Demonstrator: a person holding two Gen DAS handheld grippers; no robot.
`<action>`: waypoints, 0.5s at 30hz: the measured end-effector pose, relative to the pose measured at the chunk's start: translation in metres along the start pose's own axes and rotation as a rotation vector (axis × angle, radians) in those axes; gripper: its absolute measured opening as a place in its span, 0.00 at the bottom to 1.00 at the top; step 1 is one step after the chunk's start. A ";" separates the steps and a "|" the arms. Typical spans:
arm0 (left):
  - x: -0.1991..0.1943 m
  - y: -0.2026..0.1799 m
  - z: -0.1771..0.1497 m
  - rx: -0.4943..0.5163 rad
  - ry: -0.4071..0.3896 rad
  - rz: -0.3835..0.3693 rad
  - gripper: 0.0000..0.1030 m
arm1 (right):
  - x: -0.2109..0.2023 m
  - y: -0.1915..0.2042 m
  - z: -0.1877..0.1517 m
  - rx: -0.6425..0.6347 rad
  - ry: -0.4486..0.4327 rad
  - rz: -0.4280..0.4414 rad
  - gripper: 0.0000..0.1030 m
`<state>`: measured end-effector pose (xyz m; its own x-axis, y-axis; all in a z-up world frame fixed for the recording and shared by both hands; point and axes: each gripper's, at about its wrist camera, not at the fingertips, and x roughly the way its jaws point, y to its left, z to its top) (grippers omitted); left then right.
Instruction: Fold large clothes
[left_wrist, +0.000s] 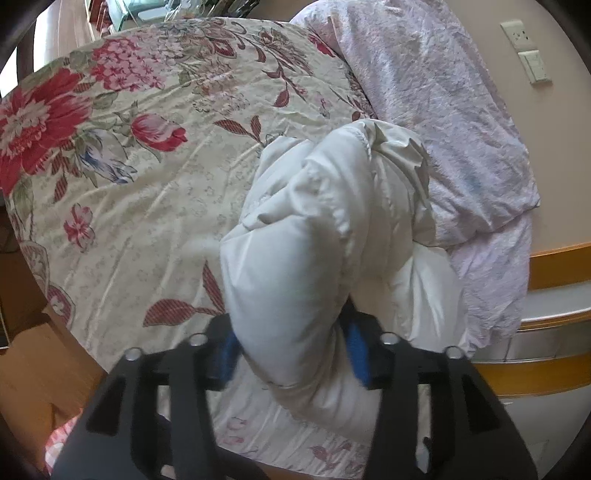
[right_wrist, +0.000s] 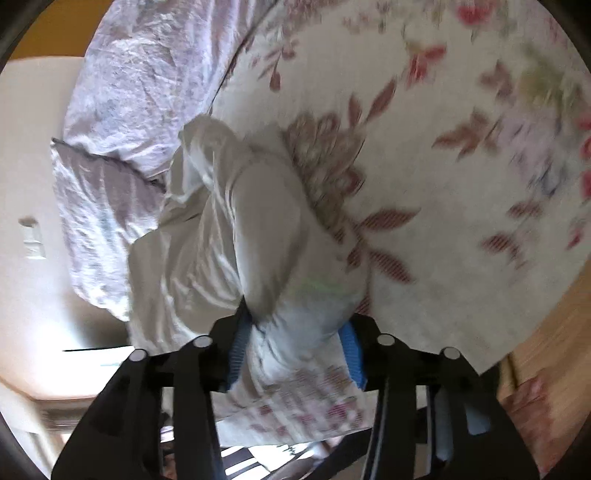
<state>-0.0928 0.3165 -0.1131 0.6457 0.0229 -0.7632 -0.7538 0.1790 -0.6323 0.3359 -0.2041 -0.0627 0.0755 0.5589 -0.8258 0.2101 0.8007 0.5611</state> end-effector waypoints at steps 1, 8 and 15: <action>0.000 -0.001 0.000 0.005 -0.001 0.003 0.60 | -0.005 0.003 0.001 -0.023 -0.033 -0.043 0.49; 0.006 0.000 0.001 0.015 0.011 0.019 0.71 | -0.023 0.068 -0.004 -0.342 -0.281 -0.338 0.51; 0.013 0.001 0.004 0.010 0.009 0.014 0.71 | 0.025 0.148 -0.044 -0.651 -0.142 -0.137 0.49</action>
<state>-0.0849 0.3206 -0.1233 0.6337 0.0163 -0.7734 -0.7615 0.1888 -0.6200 0.3262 -0.0616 0.0019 0.2267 0.4450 -0.8664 -0.3995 0.8537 0.3339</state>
